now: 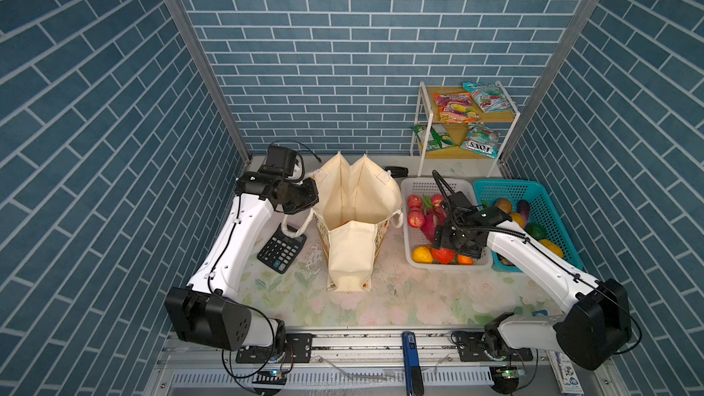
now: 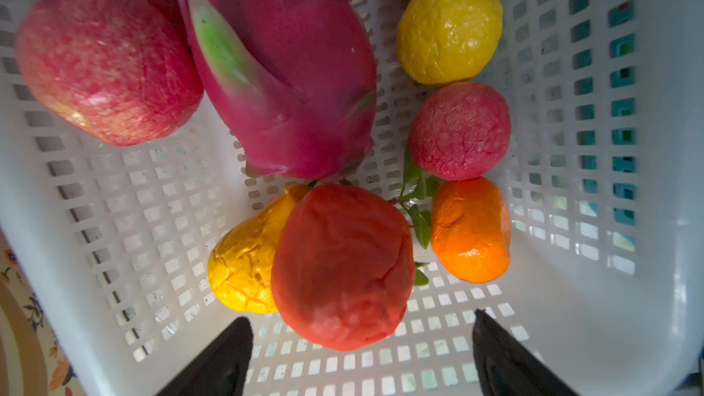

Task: Place the food into the grocery bag and tie it
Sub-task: 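Move the right gripper back down into the white basket toward the red fruit, then close the right gripper on the red fruit in the white basket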

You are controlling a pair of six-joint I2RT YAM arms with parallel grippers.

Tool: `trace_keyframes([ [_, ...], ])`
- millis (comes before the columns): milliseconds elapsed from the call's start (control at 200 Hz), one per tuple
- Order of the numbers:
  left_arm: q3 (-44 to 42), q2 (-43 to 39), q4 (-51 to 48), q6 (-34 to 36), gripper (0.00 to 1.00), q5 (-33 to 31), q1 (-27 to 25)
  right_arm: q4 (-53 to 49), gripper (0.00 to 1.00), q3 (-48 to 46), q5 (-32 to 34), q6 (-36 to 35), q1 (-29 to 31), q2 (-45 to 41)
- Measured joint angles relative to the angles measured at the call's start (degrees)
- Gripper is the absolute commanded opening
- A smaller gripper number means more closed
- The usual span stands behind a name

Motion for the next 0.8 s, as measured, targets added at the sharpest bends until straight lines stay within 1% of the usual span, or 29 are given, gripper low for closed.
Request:
trace_keyframes([
  [170, 0.02, 0.0, -0.37, 0.28, 0.0, 0.0, 0.0, 0.92, 0.92, 0.0, -1.51, -0.68, -0.72, 2.95],
  [600, 0.04, 0.35, -0.31, 0.37, 0.0, -0.02, 0.0, 3.08, 0.95, 0.0, -4.28, -1.33, -1.2, 5.75],
  [680, 0.04, 0.35, -0.31, 0.37, 0.0, 0.0, 0.0, 3.58, 0.94, 0.0, -4.46, -1.33, -1.27, 6.45],
  [800, 0.04, 0.35, -0.26, 0.35, 0.0, 0.0, 0.0, 4.26, 0.9, -0.02, -4.59, -1.38, -1.27, 7.52],
])
